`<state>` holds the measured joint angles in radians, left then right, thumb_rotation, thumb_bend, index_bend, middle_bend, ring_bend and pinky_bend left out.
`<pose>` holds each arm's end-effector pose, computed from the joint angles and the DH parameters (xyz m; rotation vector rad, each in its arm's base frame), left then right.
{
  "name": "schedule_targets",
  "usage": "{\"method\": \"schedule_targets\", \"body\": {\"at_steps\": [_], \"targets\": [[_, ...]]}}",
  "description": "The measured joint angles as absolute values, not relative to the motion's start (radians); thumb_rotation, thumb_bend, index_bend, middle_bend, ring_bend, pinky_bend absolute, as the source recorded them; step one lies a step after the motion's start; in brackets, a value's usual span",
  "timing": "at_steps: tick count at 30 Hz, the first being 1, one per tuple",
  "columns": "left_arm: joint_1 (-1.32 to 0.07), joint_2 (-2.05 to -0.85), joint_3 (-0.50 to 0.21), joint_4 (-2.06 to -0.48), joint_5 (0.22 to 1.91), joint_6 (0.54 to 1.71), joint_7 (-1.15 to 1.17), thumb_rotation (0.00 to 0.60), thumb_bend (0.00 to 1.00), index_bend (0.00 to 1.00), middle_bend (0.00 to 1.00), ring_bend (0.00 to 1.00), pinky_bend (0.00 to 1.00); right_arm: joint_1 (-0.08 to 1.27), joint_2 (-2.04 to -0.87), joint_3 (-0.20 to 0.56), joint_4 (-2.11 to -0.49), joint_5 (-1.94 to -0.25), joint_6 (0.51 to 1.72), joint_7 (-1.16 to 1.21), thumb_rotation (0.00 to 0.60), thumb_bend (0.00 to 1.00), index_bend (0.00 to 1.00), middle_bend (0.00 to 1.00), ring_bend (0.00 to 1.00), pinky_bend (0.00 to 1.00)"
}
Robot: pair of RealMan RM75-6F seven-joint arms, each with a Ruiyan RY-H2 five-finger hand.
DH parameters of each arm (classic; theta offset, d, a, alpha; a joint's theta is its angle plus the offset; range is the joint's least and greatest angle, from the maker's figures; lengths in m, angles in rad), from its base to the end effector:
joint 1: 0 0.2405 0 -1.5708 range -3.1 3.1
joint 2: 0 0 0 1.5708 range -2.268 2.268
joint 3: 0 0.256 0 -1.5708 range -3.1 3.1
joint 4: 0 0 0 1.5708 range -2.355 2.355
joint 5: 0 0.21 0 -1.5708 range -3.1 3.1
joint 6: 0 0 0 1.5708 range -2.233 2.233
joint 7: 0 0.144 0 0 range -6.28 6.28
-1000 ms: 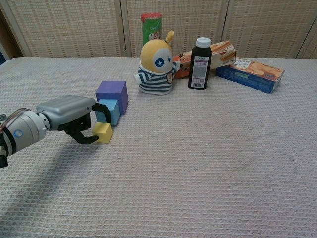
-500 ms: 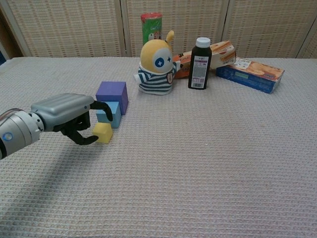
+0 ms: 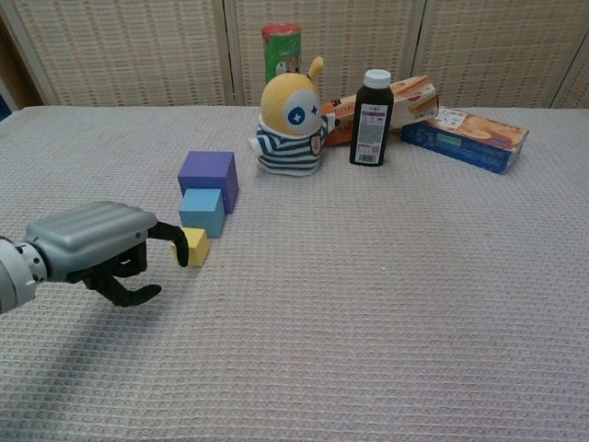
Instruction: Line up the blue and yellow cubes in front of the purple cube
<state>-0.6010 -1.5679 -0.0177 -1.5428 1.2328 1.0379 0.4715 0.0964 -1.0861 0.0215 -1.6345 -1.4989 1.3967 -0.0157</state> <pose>-0.1833 0.2736 -0.0384 -1.9968 -0.8716 -0.7883 -0.3147 -0.1776 0.1523 1.4622 -0.9624 0.8215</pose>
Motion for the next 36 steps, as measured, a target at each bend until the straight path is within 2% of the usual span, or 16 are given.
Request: {"method": "schedule_targets", "body": {"at_steps": [10, 16, 36], "targets": [[-0.619, -1.56, -0.016, -1.558, 1.144, 0.978, 0.55, 0.6, 0.5, 0.23, 1.0, 1.0, 1.0, 0.096, -1.084, 0.022, -1.635, -1.496, 1.396, -0.014, 0.6, 0.07, 0.0, 0.0, 0.0, 0.0], [-0.627, -1.559, -0.019, -1.555, 1.125, 0.964, 0.549, 0.6, 0.51, 0.19, 1.0, 1.0, 1.0, 0.098, -1.085, 0.023, -1.635, -1.488, 1.387, -0.02, 0.6, 0.07, 0.0, 0.0, 0.0, 0.0], [-0.651, -1.567, -0.036, -1.506, 1.12, 0.929, 0.492, 0.6, 0.5, 0.18, 1.0, 1.0, 1.0, 0.106, -1.09, 0.031, -1.636, -1.464, 1.369, -0.036, 0.6, 0.07, 0.0, 0.0, 0.0, 0.0]]}}
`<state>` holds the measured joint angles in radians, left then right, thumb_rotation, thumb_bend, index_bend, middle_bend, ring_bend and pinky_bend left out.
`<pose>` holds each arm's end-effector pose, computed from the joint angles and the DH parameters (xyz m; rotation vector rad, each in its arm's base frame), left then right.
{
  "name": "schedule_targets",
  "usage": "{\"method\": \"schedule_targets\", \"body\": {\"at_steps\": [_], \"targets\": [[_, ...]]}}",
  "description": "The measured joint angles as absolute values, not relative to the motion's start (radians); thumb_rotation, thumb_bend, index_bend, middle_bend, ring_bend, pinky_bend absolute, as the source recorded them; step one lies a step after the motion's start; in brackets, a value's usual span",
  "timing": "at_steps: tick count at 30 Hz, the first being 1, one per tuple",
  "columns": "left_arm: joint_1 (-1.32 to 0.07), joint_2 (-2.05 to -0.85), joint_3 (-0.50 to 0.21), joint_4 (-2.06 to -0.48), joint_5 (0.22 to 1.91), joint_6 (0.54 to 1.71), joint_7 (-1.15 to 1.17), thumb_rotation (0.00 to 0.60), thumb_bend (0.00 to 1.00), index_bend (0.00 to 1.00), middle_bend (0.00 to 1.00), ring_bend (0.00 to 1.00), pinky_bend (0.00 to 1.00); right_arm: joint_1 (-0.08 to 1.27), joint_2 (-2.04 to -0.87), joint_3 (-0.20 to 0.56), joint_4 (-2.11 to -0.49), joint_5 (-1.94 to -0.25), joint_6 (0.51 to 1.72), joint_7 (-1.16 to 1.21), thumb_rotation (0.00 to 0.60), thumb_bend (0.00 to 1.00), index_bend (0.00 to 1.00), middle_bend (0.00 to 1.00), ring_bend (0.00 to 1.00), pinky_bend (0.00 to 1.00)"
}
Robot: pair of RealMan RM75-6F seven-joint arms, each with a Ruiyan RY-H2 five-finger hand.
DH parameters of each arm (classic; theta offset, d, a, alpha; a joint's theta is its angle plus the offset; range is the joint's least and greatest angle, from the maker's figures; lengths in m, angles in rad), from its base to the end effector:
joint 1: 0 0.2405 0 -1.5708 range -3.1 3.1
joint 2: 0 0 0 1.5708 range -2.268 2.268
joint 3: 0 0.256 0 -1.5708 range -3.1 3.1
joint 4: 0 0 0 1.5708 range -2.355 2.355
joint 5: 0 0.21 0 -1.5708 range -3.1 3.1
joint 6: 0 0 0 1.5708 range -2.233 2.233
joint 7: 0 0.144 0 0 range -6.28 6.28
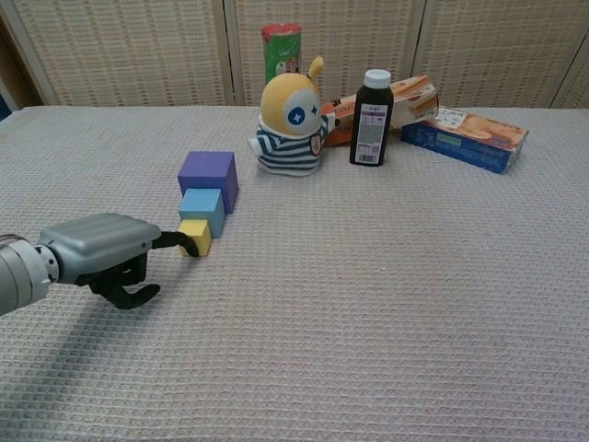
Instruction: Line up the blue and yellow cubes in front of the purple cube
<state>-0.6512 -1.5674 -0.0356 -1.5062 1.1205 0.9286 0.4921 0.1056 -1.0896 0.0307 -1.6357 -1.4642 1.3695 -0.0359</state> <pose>-0.1902 0.2885 -0.0469 -2.0312 -0.9262 -0.6775 -0.3178 -0.1821 0.1506 1.4535 -0.9731 0.7904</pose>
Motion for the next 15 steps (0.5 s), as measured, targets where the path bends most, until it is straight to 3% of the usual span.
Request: {"method": "schedule_targets", "body": {"at_steps": [15], "targets": [[-0.658, -1.579, -0.039, -1.485, 1.106, 0.926, 0.483, 0.6, 0.51, 0.18, 1.0, 1.0, 1.0, 0.104, -1.088, 0.03, -1.636, -1.464, 1.372, -0.034, 0.6, 0.07, 0.0, 0.0, 0.0, 0.0]]}}
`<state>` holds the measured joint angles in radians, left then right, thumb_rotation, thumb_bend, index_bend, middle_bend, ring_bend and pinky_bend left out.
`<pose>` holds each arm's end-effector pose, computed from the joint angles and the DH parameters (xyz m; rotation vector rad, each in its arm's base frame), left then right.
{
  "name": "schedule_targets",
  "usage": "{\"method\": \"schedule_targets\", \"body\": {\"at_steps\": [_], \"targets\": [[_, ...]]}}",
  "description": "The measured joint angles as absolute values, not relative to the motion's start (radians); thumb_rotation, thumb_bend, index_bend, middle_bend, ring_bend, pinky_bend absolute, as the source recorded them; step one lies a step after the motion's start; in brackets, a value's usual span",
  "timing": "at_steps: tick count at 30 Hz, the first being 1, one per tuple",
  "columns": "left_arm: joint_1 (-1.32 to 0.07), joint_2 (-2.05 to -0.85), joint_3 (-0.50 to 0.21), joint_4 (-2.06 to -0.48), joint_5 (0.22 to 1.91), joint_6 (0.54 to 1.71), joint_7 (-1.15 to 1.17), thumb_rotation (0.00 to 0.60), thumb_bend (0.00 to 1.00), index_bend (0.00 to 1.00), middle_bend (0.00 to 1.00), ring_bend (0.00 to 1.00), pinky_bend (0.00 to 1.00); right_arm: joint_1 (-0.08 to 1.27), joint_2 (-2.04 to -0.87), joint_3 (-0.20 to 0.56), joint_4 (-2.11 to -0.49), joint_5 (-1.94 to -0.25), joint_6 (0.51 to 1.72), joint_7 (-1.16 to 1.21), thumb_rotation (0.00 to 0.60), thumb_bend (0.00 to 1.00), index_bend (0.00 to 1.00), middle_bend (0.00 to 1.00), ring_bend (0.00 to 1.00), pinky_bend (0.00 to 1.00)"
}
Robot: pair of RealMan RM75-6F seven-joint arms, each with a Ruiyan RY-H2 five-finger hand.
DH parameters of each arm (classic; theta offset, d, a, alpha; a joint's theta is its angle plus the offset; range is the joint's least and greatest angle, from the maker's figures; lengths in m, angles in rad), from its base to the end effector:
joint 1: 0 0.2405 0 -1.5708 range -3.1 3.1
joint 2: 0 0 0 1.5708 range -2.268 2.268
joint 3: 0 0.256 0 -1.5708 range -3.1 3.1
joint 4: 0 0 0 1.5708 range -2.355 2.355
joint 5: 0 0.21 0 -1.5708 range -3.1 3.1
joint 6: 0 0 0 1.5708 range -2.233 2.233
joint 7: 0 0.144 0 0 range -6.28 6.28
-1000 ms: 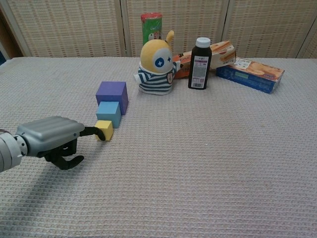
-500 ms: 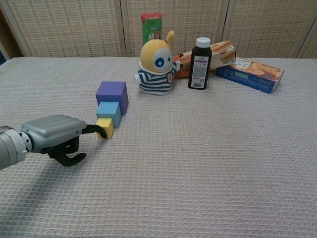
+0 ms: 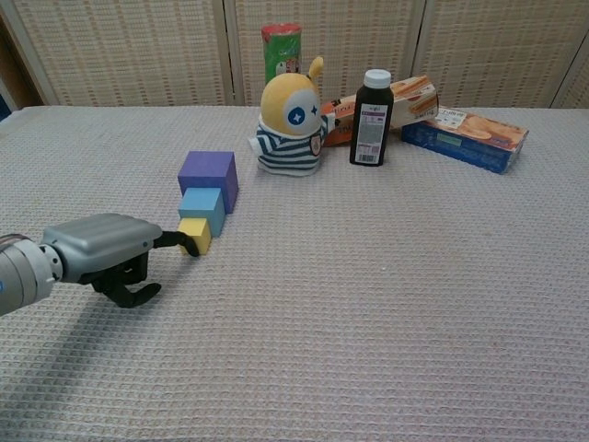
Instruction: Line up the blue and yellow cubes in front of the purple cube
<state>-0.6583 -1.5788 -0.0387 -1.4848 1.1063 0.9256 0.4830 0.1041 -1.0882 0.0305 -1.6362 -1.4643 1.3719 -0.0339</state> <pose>-0.1917 0.2924 -0.0490 -2.0189 -0.9372 -0.6743 -0.3179 -0.1816 0.1513 1.4509 -0.9732 0.7915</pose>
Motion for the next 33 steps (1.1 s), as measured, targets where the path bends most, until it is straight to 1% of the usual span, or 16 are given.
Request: {"method": "schedule_targets", "body": {"at_steps": [16, 20, 23, 24, 25, 26, 27, 28, 29, 30, 31, 32, 33], "targets": [[-0.649, -1.568, -0.022, -1.517, 1.126, 0.944, 0.479, 0.6, 0.51, 0.19, 1.0, 1.0, 1.0, 0.099, -1.085, 0.027, -1.642, -1.474, 1.382, -0.032, 0.6, 0.07, 0.0, 0.0, 0.0, 0.0], [-0.638, -1.554, -0.01, -1.551, 1.146, 0.968, 0.485, 0.6, 0.5, 0.19, 1.0, 1.0, 1.0, 0.098, -1.084, 0.023, -1.643, -1.485, 1.386, -0.031, 0.6, 0.07, 0.0, 0.0, 0.0, 0.0], [-0.619, -1.528, 0.009, -1.594, 1.178, 1.006, 0.489, 0.6, 0.48, 0.19, 1.0, 1.0, 1.0, 0.097, -1.083, 0.018, -1.645, -1.497, 1.39, -0.031, 0.6, 0.07, 0.0, 0.0, 0.0, 0.0], [-0.61, -1.517, 0.016, -1.606, 1.192, 1.023, 0.488, 0.6, 0.47, 0.19, 1.0, 0.98, 1.0, 0.095, -1.082, 0.016, -1.646, -1.503, 1.393, -0.031, 0.6, 0.07, 0.0, 0.0, 0.0, 0.0], [-0.593, -1.499, 0.027, -1.622, 1.211, 1.05, 0.483, 0.6, 0.46, 0.18, 0.99, 0.95, 1.0, 0.094, -1.081, 0.014, -1.647, -1.507, 1.395, -0.03, 0.6, 0.07, 0.0, 0.0, 0.0, 0.0], [-0.578, -1.484, 0.036, -1.631, 1.226, 1.073, 0.473, 0.6, 0.46, 0.17, 0.94, 0.87, 0.98, 0.093, -1.08, 0.012, -1.648, -1.512, 1.398, -0.028, 0.6, 0.07, 0.0, 0.0, 0.0, 0.0], [-0.561, -1.467, 0.045, -1.639, 1.24, 1.098, 0.458, 0.6, 0.45, 0.15, 0.79, 0.71, 0.91, 0.091, -1.078, 0.01, -1.649, -1.517, 1.403, -0.025, 0.6, 0.07, 0.0, 0.0, 0.0, 0.0], [-0.536, -1.443, 0.059, -1.646, 1.258, 1.133, 0.43, 0.6, 0.44, 0.13, 0.66, 0.61, 0.83, 0.089, -1.076, 0.009, -1.649, -1.52, 1.407, -0.023, 0.6, 0.07, 0.0, 0.0, 0.0, 0.0], [-0.515, -1.423, 0.071, -1.65, 1.273, 1.161, 0.405, 0.6, 0.44, 0.11, 0.47, 0.43, 0.66, 0.088, -1.076, 0.008, -1.65, -1.522, 1.41, -0.022, 0.6, 0.07, 0.0, 0.0, 0.0, 0.0], [-0.49, -1.402, 0.084, -1.652, 1.289, 1.192, 0.375, 0.6, 0.43, 0.07, 0.27, 0.23, 0.47, 0.086, -1.075, 0.008, -1.65, -1.524, 1.414, -0.023, 0.6, 0.07, 0.0, 0.0, 0.0, 0.0], [-0.455, -1.374, 0.103, -1.653, 1.315, 1.236, 0.332, 0.6, 0.43, 0.05, 0.16, 0.11, 0.34, 0.085, -1.076, 0.008, -1.65, -1.525, 1.416, -0.024, 0.6, 0.07, 0.0, 0.0, 0.0, 0.0], [-0.428, -1.356, 0.117, -1.652, 1.337, 1.273, 0.299, 0.6, 0.43, 0.04, 0.1, 0.04, 0.26, 0.085, -1.077, 0.008, -1.651, -1.526, 1.417, -0.025, 0.6, 0.07, 0.0, 0.0, 0.0, 0.0], [-0.401, -1.341, 0.129, -1.648, 1.358, 1.314, 0.27, 0.6, 0.43, 0.03, 0.06, 0.01, 0.21, 0.084, -1.08, 0.007, -1.651, -1.526, 1.417, -0.028, 0.6, 0.07, 0.0, 0.0, 0.0, 0.0]]}}
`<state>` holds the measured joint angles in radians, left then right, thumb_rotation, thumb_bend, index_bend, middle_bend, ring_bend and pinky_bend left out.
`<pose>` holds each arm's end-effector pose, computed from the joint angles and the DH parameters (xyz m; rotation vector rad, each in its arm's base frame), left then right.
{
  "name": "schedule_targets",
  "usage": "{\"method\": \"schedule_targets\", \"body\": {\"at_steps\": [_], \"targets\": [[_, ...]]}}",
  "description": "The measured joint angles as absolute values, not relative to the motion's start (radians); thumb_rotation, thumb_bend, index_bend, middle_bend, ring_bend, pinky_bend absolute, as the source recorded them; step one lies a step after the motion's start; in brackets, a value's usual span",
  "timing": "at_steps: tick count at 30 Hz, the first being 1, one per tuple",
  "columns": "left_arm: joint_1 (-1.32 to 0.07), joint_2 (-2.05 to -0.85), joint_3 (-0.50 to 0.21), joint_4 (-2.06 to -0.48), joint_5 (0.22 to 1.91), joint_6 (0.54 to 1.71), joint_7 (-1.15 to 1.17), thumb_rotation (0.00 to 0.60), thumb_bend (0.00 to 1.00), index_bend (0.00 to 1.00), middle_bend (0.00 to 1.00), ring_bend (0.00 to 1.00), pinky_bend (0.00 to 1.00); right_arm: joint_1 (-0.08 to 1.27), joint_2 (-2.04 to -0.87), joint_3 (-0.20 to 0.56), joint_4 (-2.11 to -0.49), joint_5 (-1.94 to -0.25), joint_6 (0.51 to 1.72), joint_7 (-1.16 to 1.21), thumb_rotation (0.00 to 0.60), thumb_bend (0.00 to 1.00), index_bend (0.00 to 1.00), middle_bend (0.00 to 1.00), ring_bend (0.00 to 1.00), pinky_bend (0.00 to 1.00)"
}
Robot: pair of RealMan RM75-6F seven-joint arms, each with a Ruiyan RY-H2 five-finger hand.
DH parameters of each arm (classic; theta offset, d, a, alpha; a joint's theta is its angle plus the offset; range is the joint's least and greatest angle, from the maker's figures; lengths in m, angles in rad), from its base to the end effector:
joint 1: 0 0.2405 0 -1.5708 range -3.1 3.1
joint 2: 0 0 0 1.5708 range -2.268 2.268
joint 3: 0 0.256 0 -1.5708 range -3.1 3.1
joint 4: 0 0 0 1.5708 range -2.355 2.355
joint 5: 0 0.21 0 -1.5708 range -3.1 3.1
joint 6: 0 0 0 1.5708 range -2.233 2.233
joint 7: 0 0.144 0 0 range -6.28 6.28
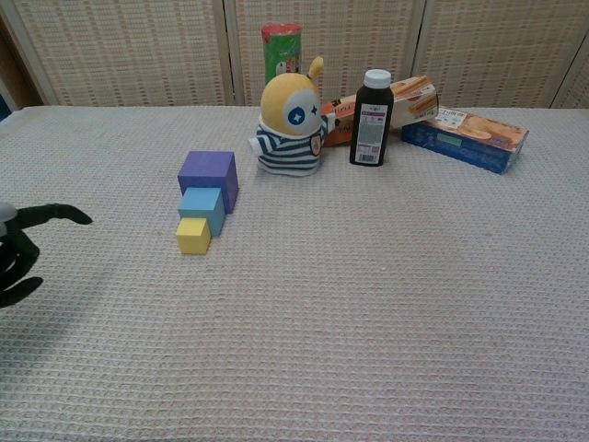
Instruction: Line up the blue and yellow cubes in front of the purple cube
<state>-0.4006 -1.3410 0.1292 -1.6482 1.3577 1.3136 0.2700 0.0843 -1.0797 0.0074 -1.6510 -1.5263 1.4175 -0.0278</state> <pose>-0.2539 0.2194 0.0444 -1.7567 -0.9612 -0.8110 -0.3104 -0.1706 0.1520 1.4778 -0.9517 0.8280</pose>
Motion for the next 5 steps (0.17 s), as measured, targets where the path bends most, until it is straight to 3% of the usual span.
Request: {"method": "schedule_targets", "body": {"at_steps": [5], "targets": [[-0.235, -1.285, 0.176, -1.594, 1.464, 1.577, 0.166, 0.6, 0.41, 0.0, 0.0, 0.0, 0.17, 0.084, -1.091, 0.006, -1.654, -1.532, 1.42, -0.051, 0.6, 0.07, 0.0, 0.0, 0.0, 0.0]]}}
